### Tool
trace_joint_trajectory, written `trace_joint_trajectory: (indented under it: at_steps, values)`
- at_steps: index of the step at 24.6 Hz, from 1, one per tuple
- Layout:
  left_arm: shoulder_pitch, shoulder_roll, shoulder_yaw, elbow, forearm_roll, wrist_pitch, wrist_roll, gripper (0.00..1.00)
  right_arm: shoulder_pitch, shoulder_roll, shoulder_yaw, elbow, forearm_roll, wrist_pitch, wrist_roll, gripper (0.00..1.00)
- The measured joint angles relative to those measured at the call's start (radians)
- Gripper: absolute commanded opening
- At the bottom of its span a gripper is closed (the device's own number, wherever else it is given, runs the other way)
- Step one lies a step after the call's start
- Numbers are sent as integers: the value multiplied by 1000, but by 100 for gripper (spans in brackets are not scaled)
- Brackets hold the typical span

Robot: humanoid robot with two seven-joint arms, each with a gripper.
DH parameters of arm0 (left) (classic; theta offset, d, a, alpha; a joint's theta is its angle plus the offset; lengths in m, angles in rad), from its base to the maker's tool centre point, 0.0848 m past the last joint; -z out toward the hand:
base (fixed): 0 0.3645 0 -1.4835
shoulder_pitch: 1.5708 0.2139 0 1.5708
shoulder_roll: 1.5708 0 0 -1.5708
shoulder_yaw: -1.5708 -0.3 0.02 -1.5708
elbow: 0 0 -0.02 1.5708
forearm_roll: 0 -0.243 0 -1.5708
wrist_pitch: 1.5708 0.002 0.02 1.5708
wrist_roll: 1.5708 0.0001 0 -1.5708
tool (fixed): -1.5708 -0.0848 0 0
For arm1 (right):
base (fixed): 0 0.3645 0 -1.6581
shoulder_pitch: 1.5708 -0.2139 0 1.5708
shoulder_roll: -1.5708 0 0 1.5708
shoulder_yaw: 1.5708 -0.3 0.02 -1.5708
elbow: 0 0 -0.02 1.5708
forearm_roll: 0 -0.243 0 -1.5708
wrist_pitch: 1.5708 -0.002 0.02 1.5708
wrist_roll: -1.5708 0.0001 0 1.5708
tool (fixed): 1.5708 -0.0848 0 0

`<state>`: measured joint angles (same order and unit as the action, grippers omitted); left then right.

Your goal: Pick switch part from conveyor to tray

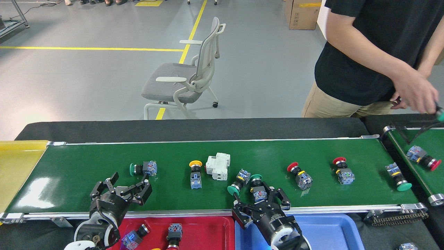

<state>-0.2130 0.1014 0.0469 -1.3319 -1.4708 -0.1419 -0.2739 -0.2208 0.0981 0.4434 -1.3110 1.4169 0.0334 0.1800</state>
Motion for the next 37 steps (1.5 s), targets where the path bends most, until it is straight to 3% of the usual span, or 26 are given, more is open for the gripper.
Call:
trace_joint_trajectory:
  at_steps: [2, 4, 10, 16, 17, 18, 19, 20, 21, 24, 29, 32, 35, 36, 37]
  values:
    - [-12, 0, 0, 26, 0, 0, 0, 100, -12, 0, 20, 14, 15, 2, 1, 12]
    - [-31, 0, 0, 55, -1, 2, 0, 100, -13, 0, 29, 15, 22, 5, 5, 3]
    - [-86, 6, 0, 124, -1, 38, -4, 100, -11, -11, 37, -7, 23, 1, -14, 2]
    - [-87, 8, 0, 147, -1, 67, 3, 97, 80, -53, 131, -172, 24, -125, -29, 4]
    - [-87, 8, 0, 149, -1, 67, 4, 91, 101, -56, 151, -200, 25, -154, -30, 6]
    - [-87, 8, 0, 149, -3, 68, 5, 78, 120, -57, 177, -224, 26, -186, -31, 28]
    - [-87, 8, 0, 149, -4, 68, 6, 63, 130, -58, 207, -238, 27, -214, -35, 78]
    - [-87, 7, 0, 148, -4, 70, 7, 41, 135, -62, 236, -244, 27, -232, -44, 100]
    - [-85, 7, 0, 146, -3, 74, 7, 24, 137, -65, 257, -246, 27, -245, -53, 100]
    - [-73, 3, 0, 131, 0, 67, 12, 14, 138, -69, 279, -249, 27, -260, -69, 100]
    - [68, 0, 13, -64, 1, 14, 32, 12, 145, -93, 256, -306, 21, -268, -80, 100]
    - [215, 0, 68, -247, 1, -107, 36, 13, 194, -131, 140, -377, 14, -272, -84, 100]
    - [384, -31, 134, -383, 1, -320, 37, 20, 290, -121, -89, -411, 13, -246, -112, 100]
    - [422, -50, 142, -403, 1, -401, 38, 30, 323, -102, -169, -412, 13, -228, -120, 100]
    - [449, -71, 146, -417, 1, -463, 39, 48, 348, -77, -244, -412, 13, -207, -132, 100]
